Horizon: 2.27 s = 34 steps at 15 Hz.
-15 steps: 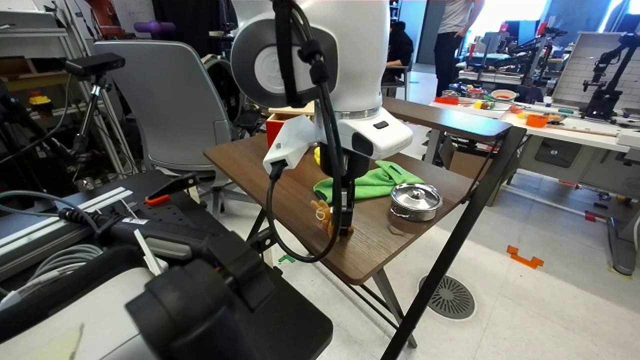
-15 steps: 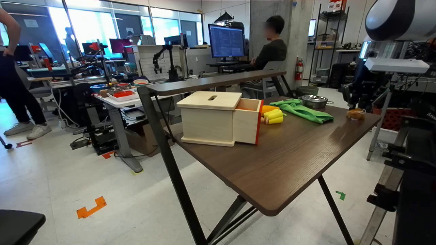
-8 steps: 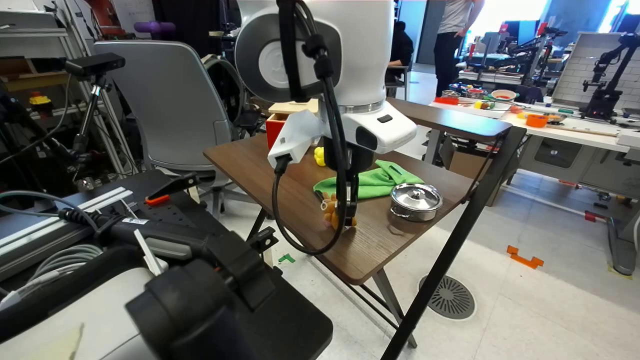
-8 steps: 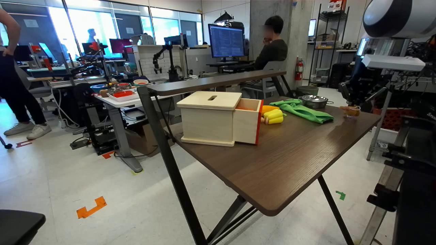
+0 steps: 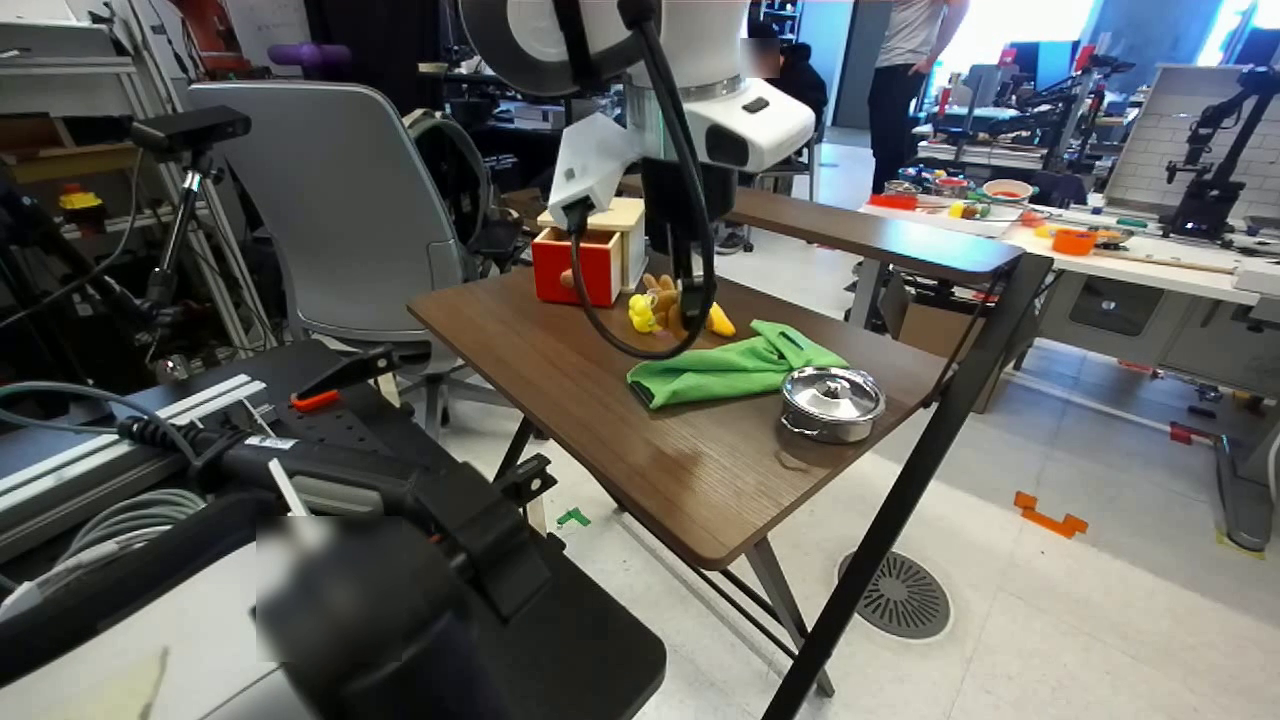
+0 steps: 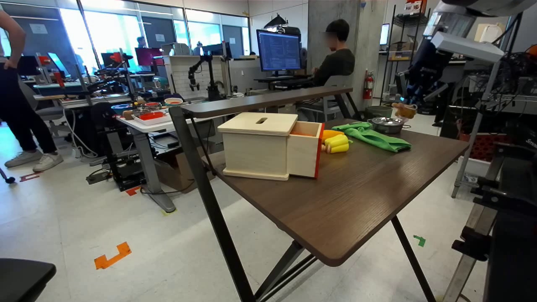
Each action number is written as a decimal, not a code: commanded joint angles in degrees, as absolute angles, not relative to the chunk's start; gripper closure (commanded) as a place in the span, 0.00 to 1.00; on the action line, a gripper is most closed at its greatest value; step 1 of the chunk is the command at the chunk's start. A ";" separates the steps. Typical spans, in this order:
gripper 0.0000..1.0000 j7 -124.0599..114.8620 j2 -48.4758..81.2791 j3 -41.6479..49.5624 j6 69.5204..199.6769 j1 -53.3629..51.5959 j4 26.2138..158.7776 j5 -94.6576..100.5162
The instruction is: Put the brown toy inside the drawer
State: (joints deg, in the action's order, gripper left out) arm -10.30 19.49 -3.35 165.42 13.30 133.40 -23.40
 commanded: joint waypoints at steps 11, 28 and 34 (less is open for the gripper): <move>0.97 -2.02 27.26 -14.41 163.67 9.12 116.72 -25.78; 0.97 -3.13 40.49 -12.93 154.12 1.54 99.80 -20.60; 0.97 -2.81 38.17 -13.38 153.96 1.37 101.43 -20.75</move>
State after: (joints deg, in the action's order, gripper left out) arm -3.03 37.97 -13.18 154.85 2.83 102.69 -20.58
